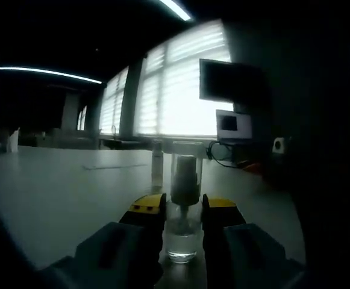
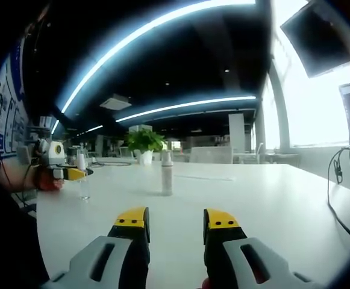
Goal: Clamp pump bottle remove cover press pump head put on cover
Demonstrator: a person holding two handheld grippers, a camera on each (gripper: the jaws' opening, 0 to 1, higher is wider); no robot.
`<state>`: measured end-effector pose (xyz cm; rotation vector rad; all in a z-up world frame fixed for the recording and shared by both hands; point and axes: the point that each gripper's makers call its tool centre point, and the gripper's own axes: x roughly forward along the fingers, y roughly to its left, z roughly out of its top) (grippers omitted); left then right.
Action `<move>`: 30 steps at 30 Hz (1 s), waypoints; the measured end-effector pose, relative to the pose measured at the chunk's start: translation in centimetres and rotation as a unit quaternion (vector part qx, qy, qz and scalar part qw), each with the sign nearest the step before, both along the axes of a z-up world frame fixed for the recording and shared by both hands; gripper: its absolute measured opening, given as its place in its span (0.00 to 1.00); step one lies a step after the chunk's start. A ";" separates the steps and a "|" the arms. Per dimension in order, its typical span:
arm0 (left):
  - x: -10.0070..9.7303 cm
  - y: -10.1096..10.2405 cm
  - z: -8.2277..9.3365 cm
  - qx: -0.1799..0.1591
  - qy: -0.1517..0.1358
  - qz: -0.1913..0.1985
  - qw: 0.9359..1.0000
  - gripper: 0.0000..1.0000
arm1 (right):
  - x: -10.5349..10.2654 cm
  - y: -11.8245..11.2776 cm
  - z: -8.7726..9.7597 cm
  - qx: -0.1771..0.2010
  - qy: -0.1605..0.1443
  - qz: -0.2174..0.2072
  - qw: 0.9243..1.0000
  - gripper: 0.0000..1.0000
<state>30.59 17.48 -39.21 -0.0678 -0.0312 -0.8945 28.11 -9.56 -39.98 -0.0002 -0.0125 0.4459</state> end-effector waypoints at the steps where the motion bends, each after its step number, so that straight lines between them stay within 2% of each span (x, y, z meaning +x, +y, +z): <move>1: 0.0 0.0 0.0 0.000 0.001 0.000 1.000 0.15 | 0.0 0.0 0.0 0.000 0.000 0.000 1.000 0.30; 25: -0.2 -0.1 -0.3 0.003 0.003 0.002 1.000 0.15 | -0.3 0.5 0.2 0.006 0.001 0.002 1.000 0.29; 30: -0.1 0.0 -0.4 0.004 0.004 0.003 1.000 0.15 | -0.6 1.2 0.0 -0.012 0.000 0.005 1.000 0.30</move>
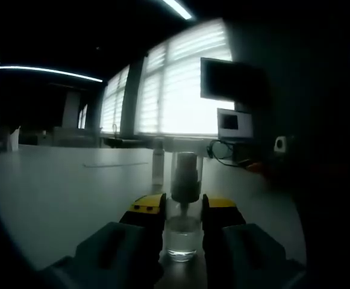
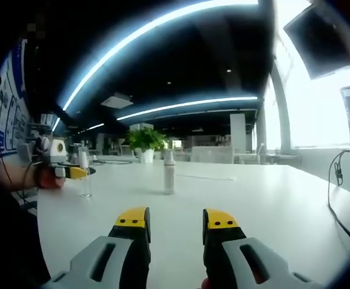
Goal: Clamp pump bottle remove cover press pump head put on cover
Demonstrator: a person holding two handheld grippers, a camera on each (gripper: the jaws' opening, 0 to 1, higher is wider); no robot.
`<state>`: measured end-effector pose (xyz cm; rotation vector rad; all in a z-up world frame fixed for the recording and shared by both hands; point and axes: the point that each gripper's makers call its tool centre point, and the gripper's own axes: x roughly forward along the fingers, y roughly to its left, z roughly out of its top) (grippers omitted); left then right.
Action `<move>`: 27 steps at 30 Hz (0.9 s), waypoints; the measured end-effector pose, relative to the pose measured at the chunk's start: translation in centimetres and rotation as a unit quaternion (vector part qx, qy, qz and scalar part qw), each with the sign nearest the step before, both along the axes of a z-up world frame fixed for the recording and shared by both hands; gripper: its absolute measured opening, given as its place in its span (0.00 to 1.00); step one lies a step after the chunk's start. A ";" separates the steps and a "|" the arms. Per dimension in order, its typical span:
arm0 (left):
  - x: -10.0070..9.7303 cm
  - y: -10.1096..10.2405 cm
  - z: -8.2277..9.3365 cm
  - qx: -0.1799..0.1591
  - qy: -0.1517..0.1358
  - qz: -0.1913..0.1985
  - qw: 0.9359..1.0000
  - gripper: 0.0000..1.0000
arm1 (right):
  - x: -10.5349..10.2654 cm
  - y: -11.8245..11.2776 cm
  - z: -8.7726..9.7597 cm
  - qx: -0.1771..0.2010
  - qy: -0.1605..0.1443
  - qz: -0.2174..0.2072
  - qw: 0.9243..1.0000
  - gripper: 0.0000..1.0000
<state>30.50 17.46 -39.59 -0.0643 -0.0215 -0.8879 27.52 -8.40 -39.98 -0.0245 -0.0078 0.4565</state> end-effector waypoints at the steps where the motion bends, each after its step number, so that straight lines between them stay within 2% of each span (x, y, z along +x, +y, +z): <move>1: 0.0 0.0 0.0 0.000 0.000 0.001 1.000 0.15 | 0.0 0.1 0.0 -0.002 0.000 0.001 1.000 0.30; 4: 0.0 0.0 0.0 0.001 -0.001 0.001 1.000 0.15 | -0.1 0.2 0.2 0.000 0.000 -0.002 1.000 0.29; 5: 0.0 0.0 0.0 0.001 -0.001 0.002 1.000 0.15 | 0.1 -0.3 0.8 -0.021 -0.021 -0.022 0.999 0.28; 6: 0.0 0.0 0.0 0.000 -0.001 0.002 1.000 0.15 | -0.1 0.3 0.8 -0.027 -0.019 -0.019 0.999 0.25; 8: 0.0 0.0 0.0 0.000 0.000 0.003 1.000 0.15 | -0.4 1.4 1.4 0.006 -0.013 -0.004 1.000 0.25; 11: 0.0 0.0 0.0 0.000 0.001 0.003 1.000 0.15 | -0.6 3.2 1.9 -0.014 -0.013 0.012 1.000 0.26; 14: -0.1 -0.1 0.0 -0.001 0.003 0.003 1.000 0.15 | -1.0 5.1 3.2 -0.005 -0.016 0.033 0.999 0.27; 20: 0.0 0.0 0.0 -0.002 0.005 0.003 1.000 0.15 | -1.1 6.1 4.5 0.029 -0.004 0.051 0.998 0.27; 27: 0.2 0.1 0.0 -0.007 0.010 0.006 1.000 0.15 | -1.5 7.9 5.4 0.031 0.000 0.073 0.997 0.26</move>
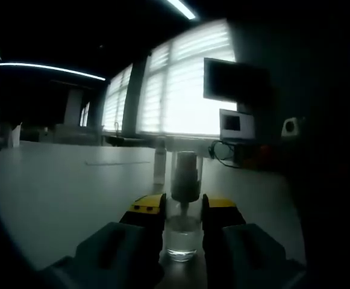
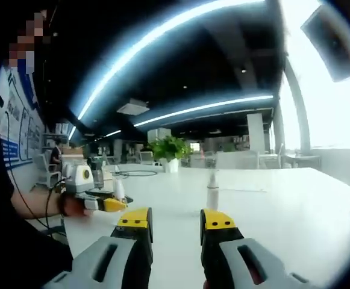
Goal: Clamp pump bottle remove cover press pump head put on cover
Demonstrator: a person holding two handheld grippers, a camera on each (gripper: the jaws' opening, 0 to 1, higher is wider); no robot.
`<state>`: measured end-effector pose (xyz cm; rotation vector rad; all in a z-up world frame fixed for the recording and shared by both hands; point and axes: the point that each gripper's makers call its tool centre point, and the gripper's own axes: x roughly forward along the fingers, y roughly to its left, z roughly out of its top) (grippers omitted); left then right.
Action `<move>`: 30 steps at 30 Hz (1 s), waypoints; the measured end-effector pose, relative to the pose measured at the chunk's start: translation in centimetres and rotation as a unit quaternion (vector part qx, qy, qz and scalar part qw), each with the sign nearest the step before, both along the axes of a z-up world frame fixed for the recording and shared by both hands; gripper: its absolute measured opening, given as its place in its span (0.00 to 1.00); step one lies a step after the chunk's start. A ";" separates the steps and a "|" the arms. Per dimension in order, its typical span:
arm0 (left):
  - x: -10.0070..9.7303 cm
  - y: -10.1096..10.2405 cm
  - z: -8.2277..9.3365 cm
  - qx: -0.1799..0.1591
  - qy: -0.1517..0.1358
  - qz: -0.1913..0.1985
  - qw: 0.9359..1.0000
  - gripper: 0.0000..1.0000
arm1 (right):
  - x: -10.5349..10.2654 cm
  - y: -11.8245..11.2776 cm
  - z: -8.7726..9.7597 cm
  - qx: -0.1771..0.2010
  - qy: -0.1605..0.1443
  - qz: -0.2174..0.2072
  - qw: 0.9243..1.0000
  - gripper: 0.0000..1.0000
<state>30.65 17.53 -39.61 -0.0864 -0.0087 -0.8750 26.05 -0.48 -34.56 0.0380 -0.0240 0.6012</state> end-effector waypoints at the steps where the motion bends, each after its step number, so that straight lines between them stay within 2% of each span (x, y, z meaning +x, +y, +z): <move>1: 0.0 0.0 0.0 0.000 0.000 0.000 1.000 0.15 | -0.2 0.5 0.3 0.000 -0.002 0.005 1.000 0.26; 10: 0.0 0.1 -0.1 0.004 -0.005 -0.004 1.000 0.15 | -0.5 5.0 1.0 -0.006 -0.004 0.044 0.999 0.23; 17: 0.1 0.1 -0.1 0.006 -0.007 -0.004 1.000 0.15 | -0.3 9.5 1.8 -0.015 -0.009 0.070 0.997 0.23; 24: -0.1 -0.1 -0.1 0.007 -0.008 -0.004 1.000 0.15 | -0.1 11.8 1.0 -0.015 0.005 0.083 0.996 0.24; 30: -0.2 -0.1 0.0 0.007 -0.008 -0.005 1.000 0.15 | -0.1 13.7 1.3 -0.016 0.001 0.097 0.995 0.23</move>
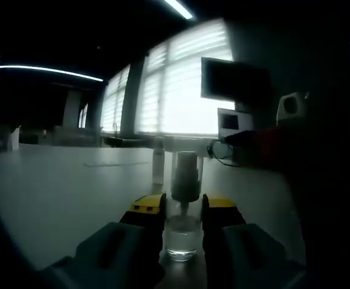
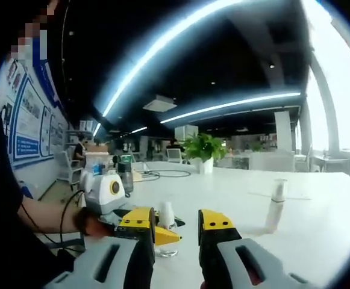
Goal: Clamp pump bottle remove cover press pump head put on cover
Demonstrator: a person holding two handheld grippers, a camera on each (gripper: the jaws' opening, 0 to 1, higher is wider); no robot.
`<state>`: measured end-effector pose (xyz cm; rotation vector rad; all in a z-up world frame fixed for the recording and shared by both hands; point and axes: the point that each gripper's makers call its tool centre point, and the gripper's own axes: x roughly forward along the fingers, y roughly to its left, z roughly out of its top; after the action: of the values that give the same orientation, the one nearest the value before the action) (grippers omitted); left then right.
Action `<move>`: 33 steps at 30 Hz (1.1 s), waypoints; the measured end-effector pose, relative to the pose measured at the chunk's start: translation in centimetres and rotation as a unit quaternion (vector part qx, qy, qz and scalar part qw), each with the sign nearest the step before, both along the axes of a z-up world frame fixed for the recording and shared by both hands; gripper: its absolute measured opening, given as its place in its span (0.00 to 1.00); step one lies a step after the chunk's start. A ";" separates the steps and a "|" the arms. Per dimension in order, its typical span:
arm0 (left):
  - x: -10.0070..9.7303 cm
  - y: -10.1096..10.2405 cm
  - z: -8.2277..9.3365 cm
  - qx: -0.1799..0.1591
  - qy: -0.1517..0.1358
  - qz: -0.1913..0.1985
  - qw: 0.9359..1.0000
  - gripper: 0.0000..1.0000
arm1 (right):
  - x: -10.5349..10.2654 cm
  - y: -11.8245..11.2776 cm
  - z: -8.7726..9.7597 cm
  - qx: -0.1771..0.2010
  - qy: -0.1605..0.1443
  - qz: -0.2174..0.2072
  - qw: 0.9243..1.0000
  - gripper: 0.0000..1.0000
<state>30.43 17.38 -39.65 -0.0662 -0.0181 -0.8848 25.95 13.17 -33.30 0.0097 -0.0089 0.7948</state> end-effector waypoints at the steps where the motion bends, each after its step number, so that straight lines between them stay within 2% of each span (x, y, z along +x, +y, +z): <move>1: 0.0 0.0 0.0 0.000 0.000 0.000 1.000 0.15 | 0.1 0.2 0.0 0.000 0.000 0.001 1.000 0.23; 7: -0.1 -0.1 0.1 0.001 -0.001 -0.001 1.000 0.15 | 0.5 1.0 -0.2 0.010 0.005 0.006 1.000 0.22; 14: -0.2 -0.2 0.1 0.000 0.000 -0.002 1.000 0.15 | 1.0 2.4 -0.8 0.002 0.013 0.016 1.000 0.21; 16: -0.2 -0.2 0.1 0.001 -0.001 -0.002 1.000 0.15 | 1.3 2.8 -1.0 -0.010 0.006 0.012 1.000 0.20; 25: -0.2 -0.1 0.1 0.000 -0.001 -0.003 1.000 0.15 | 2.2 3.4 -1.0 -0.003 0.006 0.001 1.000 0.19; 33: -0.2 -0.1 0.1 0.001 -0.001 -0.003 1.000 0.15 | 2.5 4.4 -2.0 -0.008 0.001 -0.002 1.000 0.16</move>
<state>30.21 17.27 -39.56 -0.0639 -0.0194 -0.8911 28.42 17.60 -35.34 -0.0038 0.0000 0.7907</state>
